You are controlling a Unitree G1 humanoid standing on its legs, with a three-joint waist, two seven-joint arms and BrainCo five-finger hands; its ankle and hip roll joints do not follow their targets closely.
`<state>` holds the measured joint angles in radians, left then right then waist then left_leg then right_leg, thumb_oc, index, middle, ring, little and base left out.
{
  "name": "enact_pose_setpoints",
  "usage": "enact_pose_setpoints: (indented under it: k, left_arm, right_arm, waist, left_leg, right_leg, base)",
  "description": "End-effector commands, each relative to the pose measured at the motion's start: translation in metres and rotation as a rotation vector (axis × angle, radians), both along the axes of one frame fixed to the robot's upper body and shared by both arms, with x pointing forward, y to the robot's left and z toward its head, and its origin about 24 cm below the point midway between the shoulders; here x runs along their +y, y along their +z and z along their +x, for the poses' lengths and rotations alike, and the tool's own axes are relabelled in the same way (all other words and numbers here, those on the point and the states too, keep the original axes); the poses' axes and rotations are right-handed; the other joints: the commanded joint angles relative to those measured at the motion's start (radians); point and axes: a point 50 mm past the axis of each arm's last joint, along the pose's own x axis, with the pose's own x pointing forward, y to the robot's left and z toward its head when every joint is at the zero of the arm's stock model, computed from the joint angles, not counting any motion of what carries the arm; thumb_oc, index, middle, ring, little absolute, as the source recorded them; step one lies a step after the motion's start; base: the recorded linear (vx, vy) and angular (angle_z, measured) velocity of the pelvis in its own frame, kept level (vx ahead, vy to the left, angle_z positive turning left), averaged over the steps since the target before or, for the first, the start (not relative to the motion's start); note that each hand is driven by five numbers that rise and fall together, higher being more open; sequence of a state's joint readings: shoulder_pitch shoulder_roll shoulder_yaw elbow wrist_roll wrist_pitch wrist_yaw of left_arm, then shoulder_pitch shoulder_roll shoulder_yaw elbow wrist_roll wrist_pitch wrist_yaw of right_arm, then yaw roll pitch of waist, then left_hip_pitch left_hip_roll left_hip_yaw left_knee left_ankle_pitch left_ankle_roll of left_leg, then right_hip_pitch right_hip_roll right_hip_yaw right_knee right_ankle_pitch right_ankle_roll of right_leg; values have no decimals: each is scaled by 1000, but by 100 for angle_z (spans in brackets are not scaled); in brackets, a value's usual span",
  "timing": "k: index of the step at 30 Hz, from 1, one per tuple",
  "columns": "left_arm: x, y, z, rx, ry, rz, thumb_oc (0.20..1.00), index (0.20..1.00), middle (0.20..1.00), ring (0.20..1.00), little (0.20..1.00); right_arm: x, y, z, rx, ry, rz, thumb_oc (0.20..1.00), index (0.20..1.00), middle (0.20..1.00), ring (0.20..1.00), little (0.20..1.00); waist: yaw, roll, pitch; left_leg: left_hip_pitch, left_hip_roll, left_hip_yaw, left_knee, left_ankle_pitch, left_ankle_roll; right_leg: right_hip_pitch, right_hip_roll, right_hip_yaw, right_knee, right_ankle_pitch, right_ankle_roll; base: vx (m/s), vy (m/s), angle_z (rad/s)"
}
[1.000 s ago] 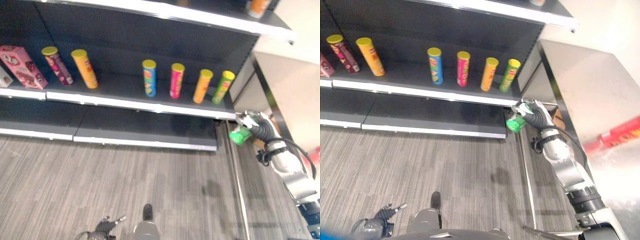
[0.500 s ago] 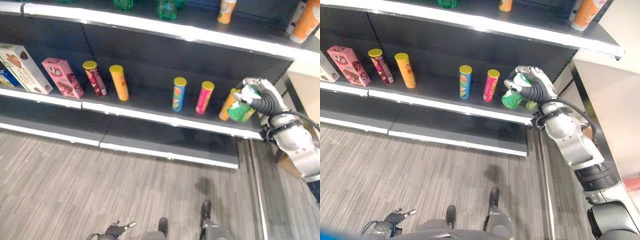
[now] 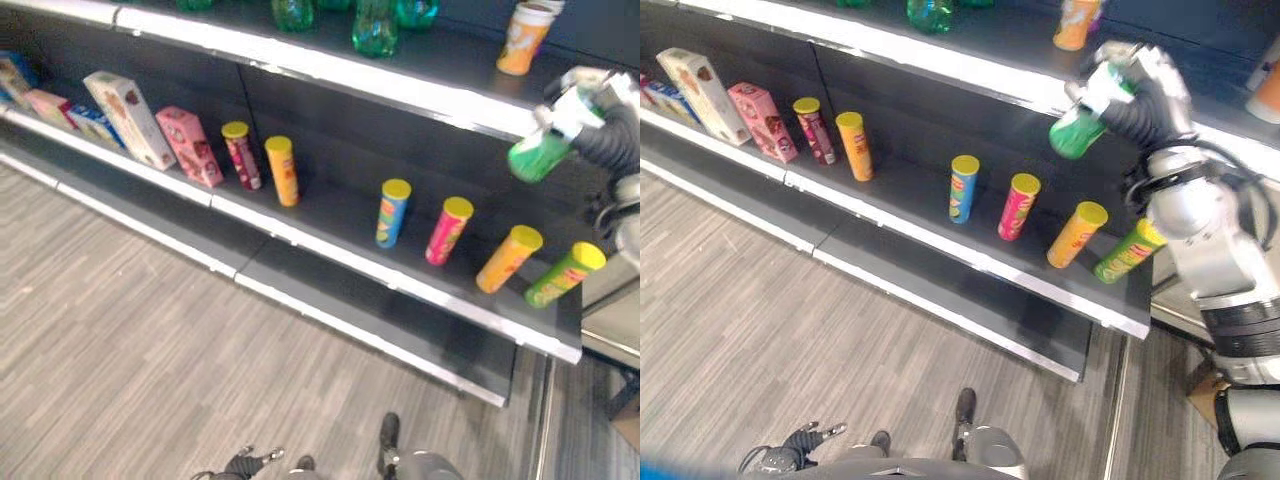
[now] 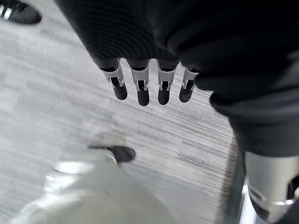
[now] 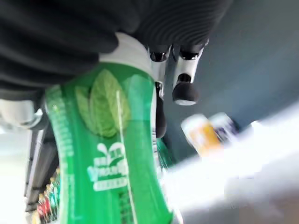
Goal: Put the goods on the table back onto the shelves and tidy them up.
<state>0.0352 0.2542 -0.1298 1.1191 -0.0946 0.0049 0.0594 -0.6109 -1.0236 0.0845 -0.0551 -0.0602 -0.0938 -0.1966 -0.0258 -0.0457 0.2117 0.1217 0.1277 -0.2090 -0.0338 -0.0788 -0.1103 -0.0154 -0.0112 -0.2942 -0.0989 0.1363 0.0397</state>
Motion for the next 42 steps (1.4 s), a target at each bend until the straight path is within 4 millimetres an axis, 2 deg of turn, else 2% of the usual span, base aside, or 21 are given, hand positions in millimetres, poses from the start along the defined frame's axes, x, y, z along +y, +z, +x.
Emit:
enact_pose_setpoints:
  k: [1, 3, 6, 8, 9, 12, 13, 15, 19, 27, 30, 35, 42]
  left_arm:
    - [31, 9, -2, 8, -29, 97, 1000, 1000, 1000, 1000, 1000]
    - [31, 7, -7, 25, -17, 88, 1000, 1000, 1000, 1000, 1000]
    - [32, 7, -10, 28, -11, 87, 1000, 1000, 1000, 1000, 1000]
    - [35, 8, -12, 32, -8, 94, 1000, 1000, 1000, 1000, 1000]
    - [35, 8, -13, 29, -6, 91, 1000, 1000, 1000, 1000, 1000]
    - [34, 7, -13, 28, -2, 87, 1000, 1000, 1000, 1000, 1000]
    - [36, 8, -13, 28, -3, 91, 1000, 1000, 1000, 1000, 1000]
    - [35, 9, -10, 14, -13, 91, 1000, 1000, 1000, 1000, 1000]
    - [34, 9, -7, 1, -18, 98, 1000, 1000, 1000, 1000, 1000]
    - [35, 10, -4, -18, -4, 103, 1000, 1000, 1000, 1000, 1000]
    - [35, 11, -2, -26, 2, 102, 1000, 1000, 1000, 1000, 1000]
    - [33, 9, -5, -9, -12, 105, 1000, 1000, 1000, 1000, 1000]
    - [33, 12, 6, -51, -10, 109, 1000, 1000, 1000, 1000, 1000]
  right_arm:
    - [11, 23, -5, -109, 79, 56, 200, 200, 200, 200, 200]
    - [17, 33, 3, -102, 101, 53, 200, 200, 200, 200, 200]
    - [19, 37, 10, -78, 91, 30, 200, 200, 200, 200, 200]
    - [19, 38, 24, -27, 52, 6, 200, 200, 200, 200, 200]
    - [14, 37, 39, 25, -6, -8, 200, 200, 200, 200, 200]
    - [16, 38, 41, 24, -2, -12, 200, 200, 200, 200, 200]
    - [13, 36, 47, 49, -36, -15, 200, 200, 200, 200, 200]
    - [-13, 30, 85, 189, -294, -79, 200, 200, 200, 200, 200]
    - [-29, 17, 98, 274, -433, -86, 200, 200, 200, 200, 200]
    - [-42, 5, 105, 340, -541, -100, 200, 200, 200, 200, 200]
    - [-53, 0, 104, 372, -588, -90, 200, 200, 200, 200, 200]
    - [-48, -1, 107, 369, -590, -104, 200, 200, 200, 200, 200]
    - [-42, -6, 110, 380, -587, -131, 200, 200, 200, 200, 200]
  waist:
    - [28, -61, -93]
    - [37, -63, -103]
    - [46, -66, -107]
    - [58, -69, -109]
    - [66, -70, -111]
    - [62, -66, -110]
    - [70, -70, -110]
    - [91, -75, -109]
    - [103, -73, -109]
    - [122, -67, -105]
    - [129, -61, -101]
    - [127, -60, -104]
    - [129, -61, -104]
  left_leg:
    - [-2, -38, 102, 25, -80, 13]
    - [15, -19, 130, 14, -78, 0]
    - [25, -10, 142, 10, -78, -9]
    - [29, -4, 148, 8, -75, -14]
    - [32, -1, 151, 6, -72, -18]
    - [33, -1, 152, 6, -72, -19]
    - [34, 0, 149, 5, -71, -20]
    - [31, 6, 122, 9, -64, -29]
    - [31, 11, 101, -3, -55, -34]
    - [29, 16, 94, -5, -48, -48]
    - [13, 26, 70, -9, -27, -63]
    - [12, 33, 74, -5, -26, -65]
    - [19, 37, 79, -6, -20, -67]
  right_leg:
    - [-34, -108, 69, 17, -98, 120]
    - [-15, -96, 62, 17, -120, 111]
    - [-4, -91, 56, 16, -131, 107]
    - [4, -87, 51, 15, -141, 102]
    - [14, -84, 43, 13, -148, 100]
    - [14, -84, 43, 13, -148, 100]
    - [17, -83, 41, 13, -151, 98]
    - [34, -77, 35, 13, -164, 88]
    - [42, -74, 21, 16, -171, 81]
    - [54, -77, -10, 13, -174, 82]
    - [55, -74, -28, 17, -185, 78]
    - [61, -66, -30, 13, -189, 75]
    - [68, -57, -22, 12, -194, 74]
  base:
    - [122, -80, 23]
    - [114, -78, 3]
    - [62, -56, -6]
    - [54, -63, -4]
    - [40, -51, -13]
    - [12, -16, 0]
    - [33, -59, 2]
    - [86, -106, 1]
    - [50, -53, 34]
    - [20, -39, 6]
    - [17, -57, 11]
    - [26, -33, 21]
    - [11, -6, 1]
